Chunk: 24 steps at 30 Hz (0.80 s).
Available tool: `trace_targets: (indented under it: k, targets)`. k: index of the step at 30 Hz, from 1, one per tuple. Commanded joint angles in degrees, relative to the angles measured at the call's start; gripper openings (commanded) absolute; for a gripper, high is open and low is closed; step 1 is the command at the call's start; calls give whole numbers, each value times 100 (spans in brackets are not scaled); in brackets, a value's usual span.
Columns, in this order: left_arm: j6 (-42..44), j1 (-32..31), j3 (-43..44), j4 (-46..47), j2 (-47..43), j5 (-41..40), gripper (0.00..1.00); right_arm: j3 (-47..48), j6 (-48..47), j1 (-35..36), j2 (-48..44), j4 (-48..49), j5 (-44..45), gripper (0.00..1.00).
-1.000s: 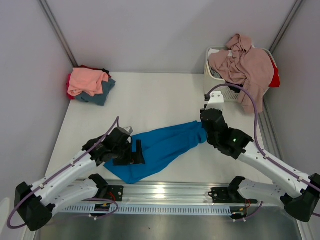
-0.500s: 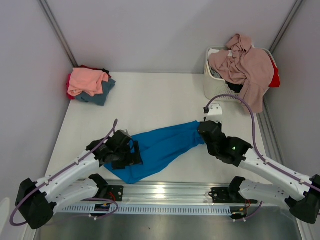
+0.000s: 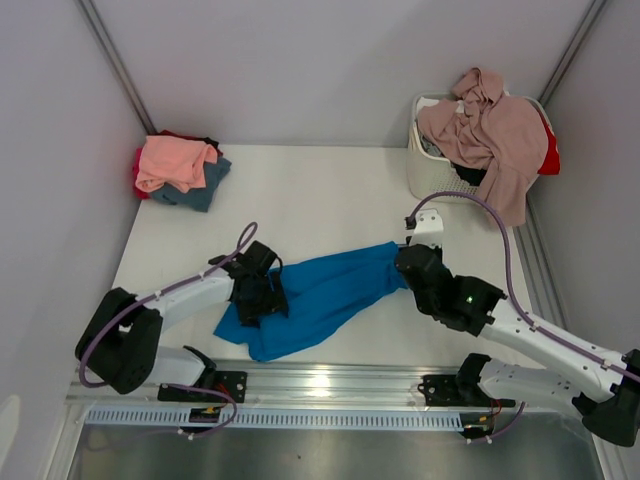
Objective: Fold and stack the t-shirts
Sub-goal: Flatten out the tshirt
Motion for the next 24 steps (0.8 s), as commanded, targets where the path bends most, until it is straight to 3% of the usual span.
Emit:
trace_targets:
  k: [1, 8, 18, 24]
  targets:
    - [145, 24, 268, 572, 274, -258, 77, 62, -57, 43, -152, 132, 141, 0]
    - [330, 24, 814, 151, 293, -522, 73, 36, -153, 52, -135, 202, 97, 0]
    - [330, 24, 498, -246, -578, -531, 73, 1, -145, 52, -38, 307, 193, 0]
    - [462, 15, 524, 61, -78, -312, 51, 10, -154, 52, 6, 351, 176, 0]
